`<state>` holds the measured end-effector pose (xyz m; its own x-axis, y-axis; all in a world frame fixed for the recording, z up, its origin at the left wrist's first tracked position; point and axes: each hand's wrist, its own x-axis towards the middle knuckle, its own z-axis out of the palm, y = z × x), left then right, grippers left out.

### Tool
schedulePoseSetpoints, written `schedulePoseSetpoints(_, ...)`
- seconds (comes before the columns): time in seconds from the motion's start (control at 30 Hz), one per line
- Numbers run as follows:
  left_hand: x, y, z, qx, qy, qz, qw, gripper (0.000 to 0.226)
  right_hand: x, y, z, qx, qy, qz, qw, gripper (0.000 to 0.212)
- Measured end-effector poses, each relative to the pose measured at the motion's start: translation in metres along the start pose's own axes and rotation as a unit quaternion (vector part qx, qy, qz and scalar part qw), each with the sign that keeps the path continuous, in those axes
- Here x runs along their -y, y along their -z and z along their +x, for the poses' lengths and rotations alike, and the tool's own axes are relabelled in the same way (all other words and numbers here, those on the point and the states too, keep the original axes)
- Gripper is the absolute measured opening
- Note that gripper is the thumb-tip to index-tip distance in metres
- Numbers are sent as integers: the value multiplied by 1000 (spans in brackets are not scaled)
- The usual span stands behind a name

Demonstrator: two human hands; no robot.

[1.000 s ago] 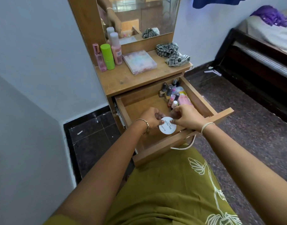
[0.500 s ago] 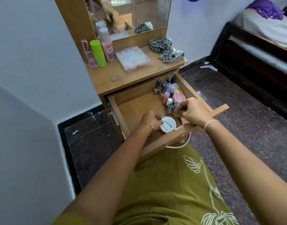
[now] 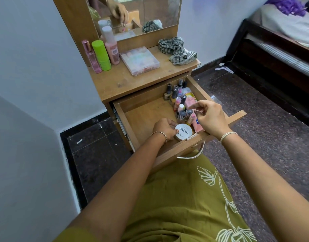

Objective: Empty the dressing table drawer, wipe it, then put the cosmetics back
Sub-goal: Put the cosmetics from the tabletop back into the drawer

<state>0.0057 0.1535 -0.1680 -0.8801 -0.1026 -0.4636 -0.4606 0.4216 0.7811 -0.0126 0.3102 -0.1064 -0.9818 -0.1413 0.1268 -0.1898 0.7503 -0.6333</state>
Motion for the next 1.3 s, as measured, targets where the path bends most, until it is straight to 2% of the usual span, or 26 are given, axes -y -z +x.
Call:
schedulePoseSetpoints(0.43, -3, 3, -5, 9, -5, -5, 1000, 24, -2, -5, 1, 6, -7, -23, 1000, 27)
schedulePoseSetpoints(0.67, -8, 23, -12, -39, -48, -25, 998, 15, 1, -6, 4, 31, -20, -17, 999, 26)
schedulePoseSetpoints(0.83, -19, 51, -17, -106, -94, -76, 987, 15, 23, -7, 10, 38, -3, -2, 999, 21)
schedulePoseSetpoints(1.0, -36, 105, -31, -226, -170, -75, 956, 18, 69, -15, 30, 32, 27, 48, 998, 20)
schedulePoseSetpoints(1.17, -44, 180, -34, -362, -192, -73, 909, 20, 130, -33, 70, 8, 133, 52, 990, 34)
schedulePoseSetpoints(1.3, -39, 231, -18, -438, -187, -37, 878, 32, 178, -53, 100, -16, 209, -18, 978, 46)
